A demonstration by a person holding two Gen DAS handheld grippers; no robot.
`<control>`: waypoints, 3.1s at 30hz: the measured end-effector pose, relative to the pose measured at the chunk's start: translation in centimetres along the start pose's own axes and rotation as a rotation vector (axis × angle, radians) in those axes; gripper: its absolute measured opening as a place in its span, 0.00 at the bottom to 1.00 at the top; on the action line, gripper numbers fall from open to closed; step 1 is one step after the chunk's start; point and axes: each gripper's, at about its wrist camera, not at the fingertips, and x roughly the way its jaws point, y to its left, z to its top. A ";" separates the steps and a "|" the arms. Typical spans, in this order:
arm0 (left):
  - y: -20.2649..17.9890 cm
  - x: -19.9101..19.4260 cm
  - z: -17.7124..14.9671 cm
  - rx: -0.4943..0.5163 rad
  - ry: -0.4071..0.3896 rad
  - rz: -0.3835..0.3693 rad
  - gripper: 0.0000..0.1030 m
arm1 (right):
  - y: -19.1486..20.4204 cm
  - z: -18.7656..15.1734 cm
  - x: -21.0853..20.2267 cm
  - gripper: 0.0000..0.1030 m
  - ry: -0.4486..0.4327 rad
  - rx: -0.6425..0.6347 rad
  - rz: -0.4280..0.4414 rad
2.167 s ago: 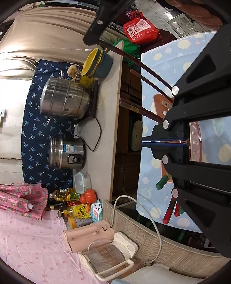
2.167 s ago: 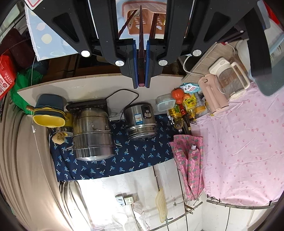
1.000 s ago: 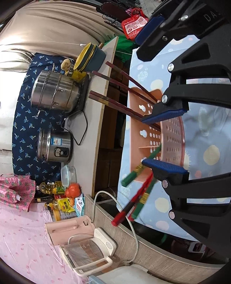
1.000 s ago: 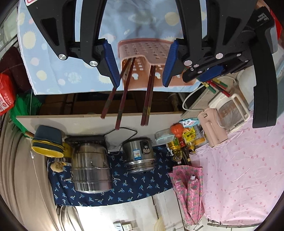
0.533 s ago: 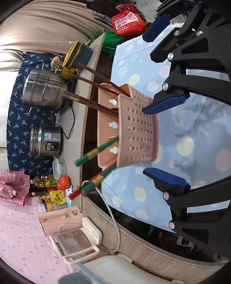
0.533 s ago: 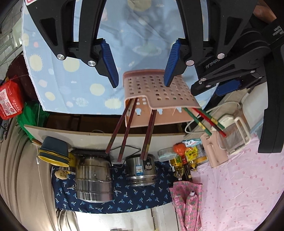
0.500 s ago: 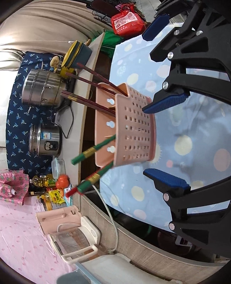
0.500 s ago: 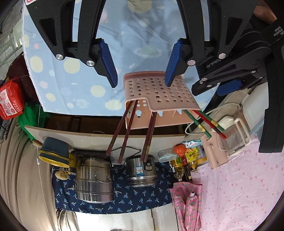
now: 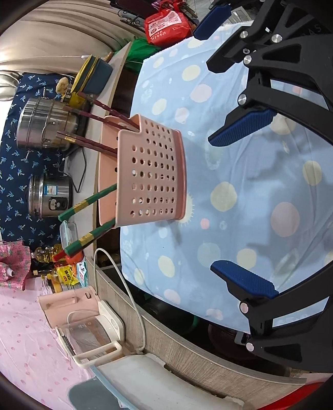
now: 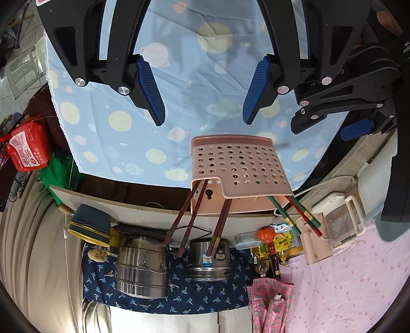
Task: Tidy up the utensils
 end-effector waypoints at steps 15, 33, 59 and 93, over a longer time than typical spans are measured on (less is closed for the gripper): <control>0.1 -1.6 -1.5 0.004 0.010 0.014 0.90 | -0.2 -1.3 -1.4 0.65 -0.001 0.011 -0.015; -0.3 -3.4 -1.8 0.011 -0.013 0.040 0.91 | -0.6 -2.0 -2.8 0.66 -0.013 0.006 -0.015; -0.4 -4.1 -2.4 0.016 -0.021 0.068 0.91 | -0.7 -2.4 -3.2 0.66 -0.018 0.005 -0.015; -0.6 -3.8 -2.6 0.002 -0.010 0.088 0.91 | -0.6 -2.5 -3.3 0.66 -0.016 0.005 -0.014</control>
